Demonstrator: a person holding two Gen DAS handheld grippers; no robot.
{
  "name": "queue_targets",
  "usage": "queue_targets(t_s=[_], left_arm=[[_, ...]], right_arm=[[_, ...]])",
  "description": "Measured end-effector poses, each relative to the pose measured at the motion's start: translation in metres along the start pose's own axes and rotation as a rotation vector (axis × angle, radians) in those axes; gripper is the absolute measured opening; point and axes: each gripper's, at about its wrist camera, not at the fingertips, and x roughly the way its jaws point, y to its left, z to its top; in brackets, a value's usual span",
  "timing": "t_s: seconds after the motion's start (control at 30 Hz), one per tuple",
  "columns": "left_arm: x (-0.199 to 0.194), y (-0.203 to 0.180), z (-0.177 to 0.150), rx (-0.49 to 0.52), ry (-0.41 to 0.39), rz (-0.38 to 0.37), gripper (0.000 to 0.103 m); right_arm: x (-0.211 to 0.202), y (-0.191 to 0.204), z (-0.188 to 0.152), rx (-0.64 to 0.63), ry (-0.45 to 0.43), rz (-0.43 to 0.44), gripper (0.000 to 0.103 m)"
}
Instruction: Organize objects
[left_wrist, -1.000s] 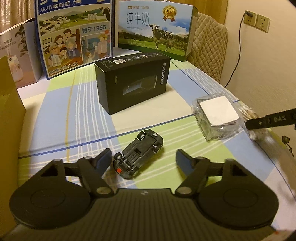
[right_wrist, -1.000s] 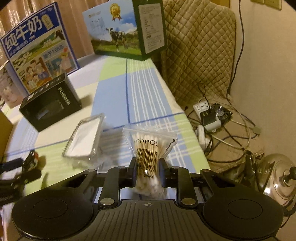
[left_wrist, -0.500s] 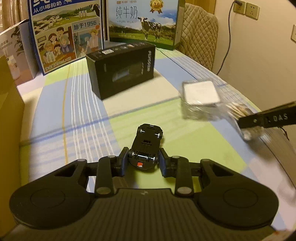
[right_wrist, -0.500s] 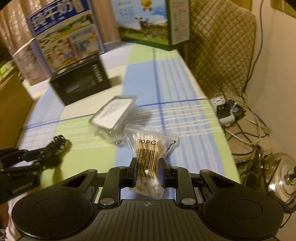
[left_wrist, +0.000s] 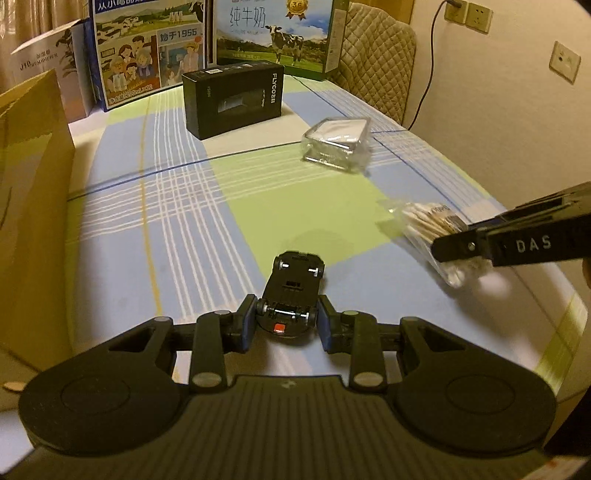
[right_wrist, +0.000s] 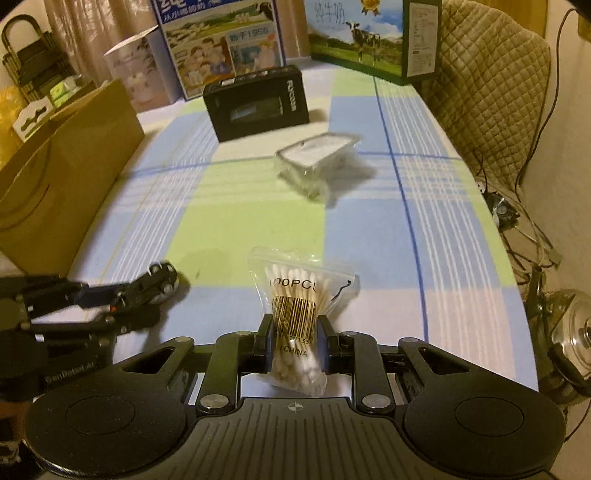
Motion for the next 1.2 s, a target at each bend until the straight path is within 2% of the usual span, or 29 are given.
queue_targets(t_s=[0.07,0.13,0.23,0.3,0.57,0.7,1.2], left_arm=[[-0.001,0.002,-0.001,-0.012,-0.009,-0.019,0.043],[-0.001,0.003,0.000,-0.009,-0.021,-0.025,0.053],[0.001,0.002,0.004,0.011,-0.034,-0.027,0.054],[0.003,0.000,0.004,0.036,-0.032,-0.026,0.054],[0.010,-0.002,0.008,0.087,0.002,-0.036,0.038],[0.009,-0.001,0.008,0.086,0.009,-0.022,0.026],[0.002,0.003,0.010,-0.007,0.007,-0.041,0.026]], right_arm=[[0.003,0.000,-0.002,-0.001,0.007,-0.002,0.020],[0.006,0.000,-0.002,-0.012,0.005,-0.023,0.027],[0.008,0.000,-0.001,-0.012,-0.002,-0.047,0.035],[0.009,-0.001,0.000,-0.010,-0.004,-0.048,0.036],[0.011,-0.001,0.001,-0.001,-0.004,-0.052,0.037],[0.011,-0.003,0.002,0.018,-0.005,-0.052,0.037],[0.013,0.000,0.002,0.034,-0.013,-0.034,0.038]])
